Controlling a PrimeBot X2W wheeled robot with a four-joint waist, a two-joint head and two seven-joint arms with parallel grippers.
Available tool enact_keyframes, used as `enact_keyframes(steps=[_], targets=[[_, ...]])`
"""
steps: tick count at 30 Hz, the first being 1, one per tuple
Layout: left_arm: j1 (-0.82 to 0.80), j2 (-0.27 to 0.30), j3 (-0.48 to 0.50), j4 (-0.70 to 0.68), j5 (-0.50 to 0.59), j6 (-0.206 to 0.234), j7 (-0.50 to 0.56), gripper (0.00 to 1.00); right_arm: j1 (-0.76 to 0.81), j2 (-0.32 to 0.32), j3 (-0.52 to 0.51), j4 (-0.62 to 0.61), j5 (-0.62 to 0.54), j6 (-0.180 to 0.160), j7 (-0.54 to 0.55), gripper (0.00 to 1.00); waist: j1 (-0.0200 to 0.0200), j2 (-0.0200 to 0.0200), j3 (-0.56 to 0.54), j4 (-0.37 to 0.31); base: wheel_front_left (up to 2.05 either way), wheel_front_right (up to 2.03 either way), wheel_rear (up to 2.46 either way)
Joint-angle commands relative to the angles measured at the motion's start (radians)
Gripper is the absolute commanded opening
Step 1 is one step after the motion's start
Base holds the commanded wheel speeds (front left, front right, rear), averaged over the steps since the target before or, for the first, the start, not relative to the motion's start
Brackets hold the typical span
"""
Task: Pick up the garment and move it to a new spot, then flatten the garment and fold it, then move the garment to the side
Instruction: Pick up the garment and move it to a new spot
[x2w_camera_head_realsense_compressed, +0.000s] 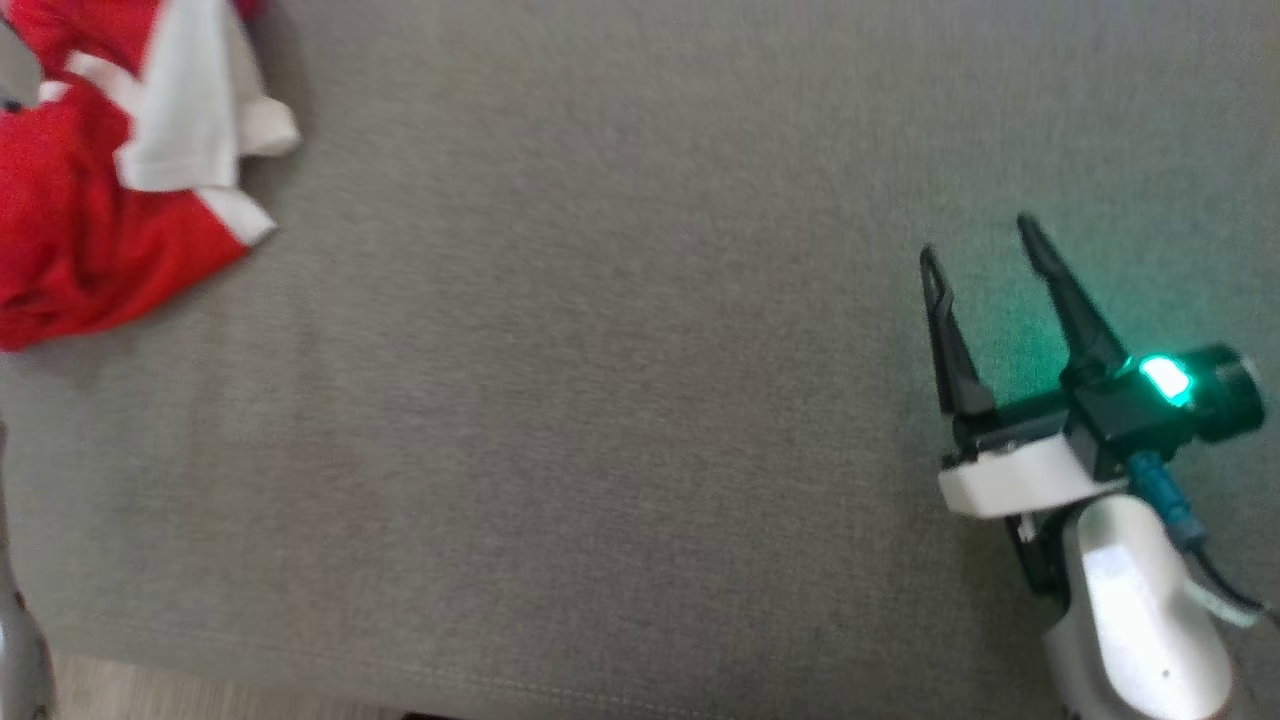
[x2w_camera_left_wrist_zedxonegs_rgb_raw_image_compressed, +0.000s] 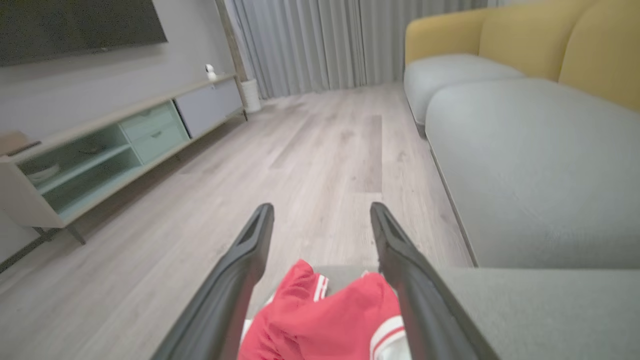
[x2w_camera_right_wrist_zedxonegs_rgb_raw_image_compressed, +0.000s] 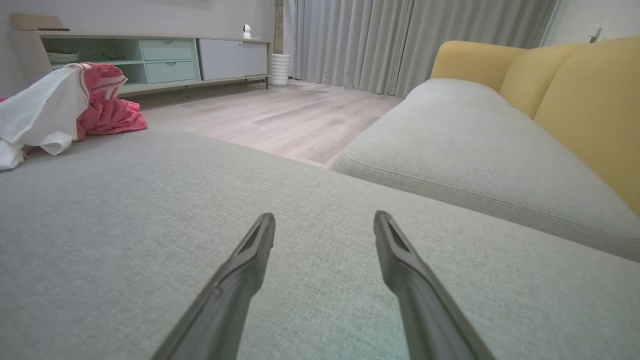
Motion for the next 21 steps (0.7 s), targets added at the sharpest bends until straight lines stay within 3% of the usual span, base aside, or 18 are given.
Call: enact_keyframes(steps=[1, 7, 11, 12, 13, 14, 15, 16, 21], targets=[[-0.037, 0.055, 0.007, 0.003, 0.001, -0.001, 0.011, 1.0, -0.027, -0.003, 0.02, -0.05, -0.01, 0.008, 0.005, 1.0, -0.0004, 0.0, 0.096, -0.051, 0.0, 0.0, 0.0], [-0.059, 0.031, -0.041, 0.144, -0.029, -0.004, 0.057, 1.0, -0.04, -0.003, 0.007, -0.107, -0.016, 0.008, 0.014, 1.0, -0.0004, 0.0, 0.167, -0.063, 0.0, 0.0, 0.0], [-0.067, 0.045, -0.053, 0.218, -0.01, 0.024, 0.092, 1.0, -0.042, -0.003, 0.004, -0.117, -0.019, 0.008, 0.013, 1.0, -0.0004, 0.0, 0.189, -0.068, 0.0, 0.0, 0.0], [-0.071, 0.047, -0.051, 0.231, -0.01, 0.03, 0.095, 0.65, -0.043, -0.003, 0.003, -0.117, -0.018, 0.008, 0.011, 1.0, -0.0004, 0.0, 0.192, -0.068, 0.0, 0.0, 0.0], [-0.076, 0.049, -0.049, 0.24, -0.011, 0.035, 0.089, 0.4, -0.044, -0.003, 0.003, -0.117, -0.017, 0.008, 0.01, 1.0, -0.0004, 0.0, 0.193, -0.069, 0.0, 0.0, 0.0], [-0.076, 0.049, -0.049, 0.24, -0.011, 0.035, 0.089, 0.4, -0.044, -0.003, 0.003, -0.117, -0.017, 0.008, 0.01, 1.0, -0.0004, 0.0, 0.193, -0.069, 0.0, 0.0, 0.0], [-0.08, 0.052, -0.048, 0.246, -0.009, 0.038, 0.08, 0.09, -0.046, -0.003, 0.003, -0.115, -0.016, 0.008, 0.008, 1.0, -0.0004, 0.0, 0.194, -0.069, 0.0, 0.0, 0.0], [-0.084, 0.054, -0.051, 0.252, -0.007, 0.038, 0.073, 0.0, -0.047, -0.003, 0.003, -0.112, -0.015, 0.008, 0.005, 1.0, -0.0004, 0.0, 0.192, -0.07, 0.0, 0.0, 0.0], [-0.111, 0.065, -0.069, 0.253, 0.006, 0.028, 0.001, 0.0, -0.056, -0.003, 0.006, -0.087, -0.003, 0.008, -0.009, 1.0, -0.0004, 0.0, 0.159, -0.073, 0.0, 0.0, 0.0]])
